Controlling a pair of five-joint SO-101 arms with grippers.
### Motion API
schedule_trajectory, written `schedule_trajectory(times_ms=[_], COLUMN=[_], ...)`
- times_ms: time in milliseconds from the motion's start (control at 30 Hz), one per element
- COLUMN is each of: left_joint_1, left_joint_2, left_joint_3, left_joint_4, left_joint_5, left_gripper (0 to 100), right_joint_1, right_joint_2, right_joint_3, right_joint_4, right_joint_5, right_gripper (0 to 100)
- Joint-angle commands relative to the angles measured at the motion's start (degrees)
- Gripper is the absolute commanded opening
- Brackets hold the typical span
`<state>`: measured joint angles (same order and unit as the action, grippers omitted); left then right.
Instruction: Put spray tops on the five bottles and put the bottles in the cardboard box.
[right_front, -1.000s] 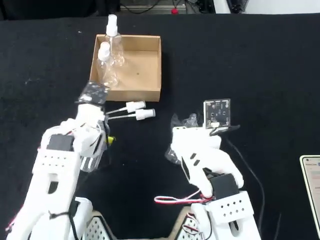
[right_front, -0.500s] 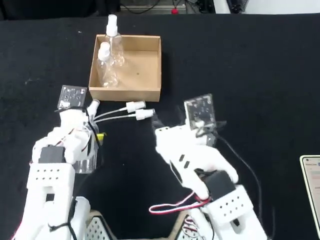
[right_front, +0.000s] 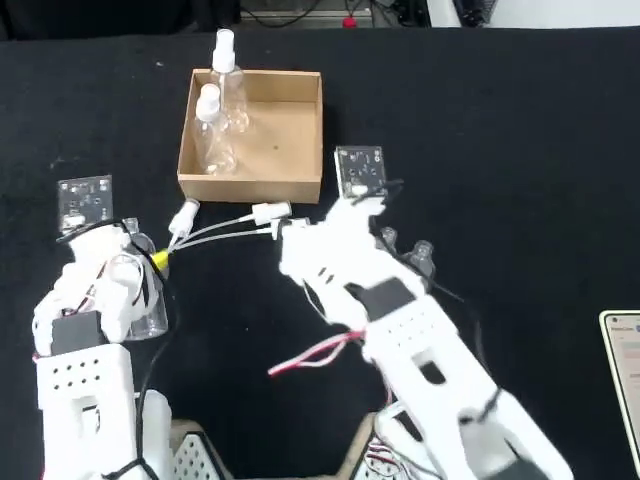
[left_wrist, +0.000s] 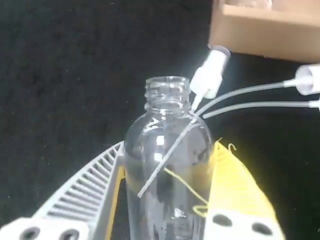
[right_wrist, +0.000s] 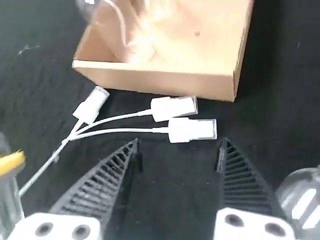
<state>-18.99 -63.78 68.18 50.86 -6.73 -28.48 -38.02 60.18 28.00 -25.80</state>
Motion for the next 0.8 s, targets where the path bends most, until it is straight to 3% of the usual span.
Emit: schedule_trajectory(times_ms=[0,233,500,633,767], left_joint_1=[-0.40,-0.75,-3.21,-7.78,-10.42], left_joint_2=[-0.88,-0.88,-0.88,-0.88,-0.88], left_joint_3=[-0.40,1.54,1.45,1.01,0.40], left_joint_4=[-1.32,-4.84,-4.66,-4.66,-5.10], left_joint_5=[1.41,1.41,1.49,1.49,1.58], left_gripper=[22,22,22,22,22], right_joint_1=[-0.88,-1.41,-14.33,-14.68,-14.86], right_joint_2=[6.90,18.24,27.21,31.78,38.55], right_joint_3=[-5.67,-13.76,-21.14,-27.38,-36.53], right_joint_4=[-3.78,-3.52,-3.60,-3.87,-3.60], right_joint_5=[-6.42,-16.79,-10.02,-10.46,-15.47], right_gripper=[23.7,23.7,23.7,23.7,23.7])
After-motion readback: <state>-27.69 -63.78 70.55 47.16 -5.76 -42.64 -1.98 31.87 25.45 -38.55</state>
